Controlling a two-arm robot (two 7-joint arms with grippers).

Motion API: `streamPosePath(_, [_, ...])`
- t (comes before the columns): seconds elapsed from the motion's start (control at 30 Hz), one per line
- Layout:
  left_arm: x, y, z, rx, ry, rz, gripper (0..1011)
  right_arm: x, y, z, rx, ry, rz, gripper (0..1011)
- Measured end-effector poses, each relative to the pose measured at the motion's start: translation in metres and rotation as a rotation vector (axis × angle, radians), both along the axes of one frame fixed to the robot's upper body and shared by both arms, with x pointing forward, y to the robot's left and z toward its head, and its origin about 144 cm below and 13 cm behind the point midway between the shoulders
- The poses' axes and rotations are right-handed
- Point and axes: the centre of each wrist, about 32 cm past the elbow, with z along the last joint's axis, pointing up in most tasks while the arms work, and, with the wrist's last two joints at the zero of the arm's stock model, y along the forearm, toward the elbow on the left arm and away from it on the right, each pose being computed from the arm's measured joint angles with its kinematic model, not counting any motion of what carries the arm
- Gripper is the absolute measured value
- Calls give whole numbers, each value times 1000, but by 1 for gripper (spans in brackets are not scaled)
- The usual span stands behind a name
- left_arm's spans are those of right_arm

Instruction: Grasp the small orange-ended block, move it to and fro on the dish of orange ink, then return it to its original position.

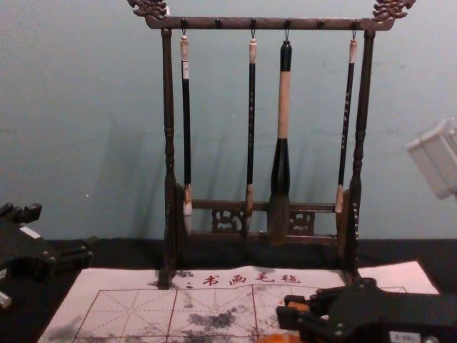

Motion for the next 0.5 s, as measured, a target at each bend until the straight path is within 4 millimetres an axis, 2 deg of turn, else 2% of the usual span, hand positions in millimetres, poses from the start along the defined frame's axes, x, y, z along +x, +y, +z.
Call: streamPosePath(0.5, [0, 0, 0, 0, 0, 0, 1001, 11, 12, -3, -17, -7, 25, 87])
